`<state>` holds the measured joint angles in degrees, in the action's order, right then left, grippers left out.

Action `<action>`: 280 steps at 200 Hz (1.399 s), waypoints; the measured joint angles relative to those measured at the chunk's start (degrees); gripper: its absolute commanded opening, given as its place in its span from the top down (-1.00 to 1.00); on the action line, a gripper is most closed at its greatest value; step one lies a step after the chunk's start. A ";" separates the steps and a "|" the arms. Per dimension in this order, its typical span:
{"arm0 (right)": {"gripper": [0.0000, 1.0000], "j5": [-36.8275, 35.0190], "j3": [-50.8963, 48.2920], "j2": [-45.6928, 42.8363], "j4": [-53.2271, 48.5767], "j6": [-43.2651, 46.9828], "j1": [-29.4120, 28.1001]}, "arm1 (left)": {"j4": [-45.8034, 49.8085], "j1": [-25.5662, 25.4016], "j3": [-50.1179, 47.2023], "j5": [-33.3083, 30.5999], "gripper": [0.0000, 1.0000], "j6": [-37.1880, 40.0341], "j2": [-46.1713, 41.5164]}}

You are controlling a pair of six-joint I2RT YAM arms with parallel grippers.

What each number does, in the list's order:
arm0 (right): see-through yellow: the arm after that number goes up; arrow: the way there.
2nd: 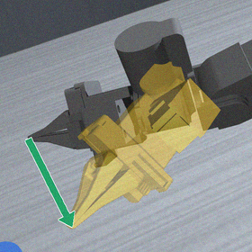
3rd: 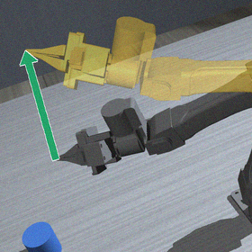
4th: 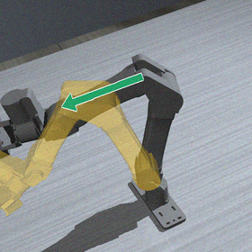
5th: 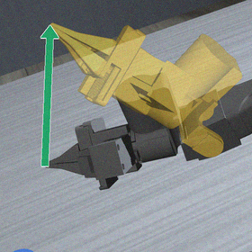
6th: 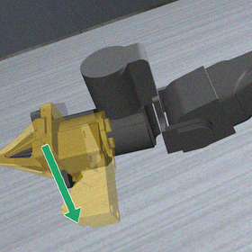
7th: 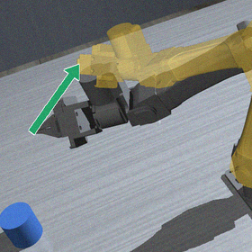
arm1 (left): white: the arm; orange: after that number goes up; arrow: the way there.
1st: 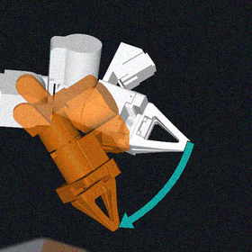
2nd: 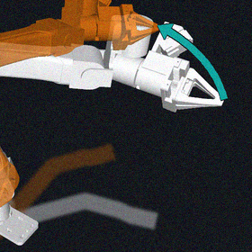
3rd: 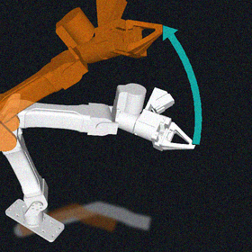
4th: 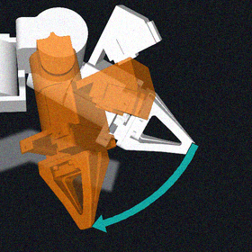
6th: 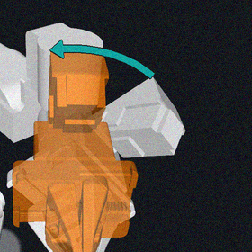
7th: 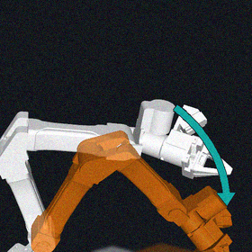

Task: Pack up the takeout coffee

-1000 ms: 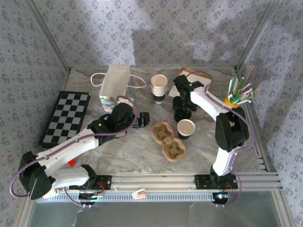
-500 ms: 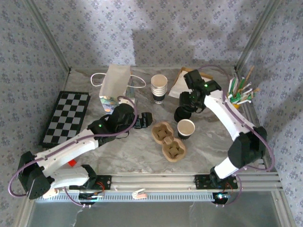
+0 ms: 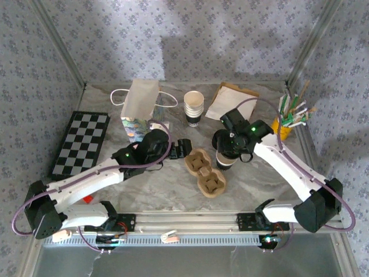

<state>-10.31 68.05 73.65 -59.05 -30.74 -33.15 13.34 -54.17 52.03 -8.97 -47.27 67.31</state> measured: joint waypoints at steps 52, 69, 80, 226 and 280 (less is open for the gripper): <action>-0.50 0.20 -3.65 -0.11 1.97 -1.40 -1.97 | -0.52 -0.26 0.00 -0.02 -0.83 -0.39 0.98; -0.49 0.17 -3.65 0.35 2.86 -1.42 -2.40 | -0.55 -0.28 0.00 -0.02 -0.82 -0.42 1.18; -0.50 0.20 -3.67 0.74 3.37 -1.44 -2.54 | -0.55 -0.28 0.00 -0.07 -0.83 -0.42 1.18; -0.51 -0.04 -5.99 1.01 5.86 -2.73 -2.80 | -0.48 -0.28 0.00 -0.90 -0.84 -0.37 1.75; -0.52 -0.04 -6.01 -0.33 5.88 -2.93 -2.80 | -0.48 -0.28 0.00 -0.92 -0.84 -0.37 1.77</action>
<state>-10.35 62.04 73.32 -53.17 -33.67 -35.94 12.86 -54.46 52.03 -9.89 -47.64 69.08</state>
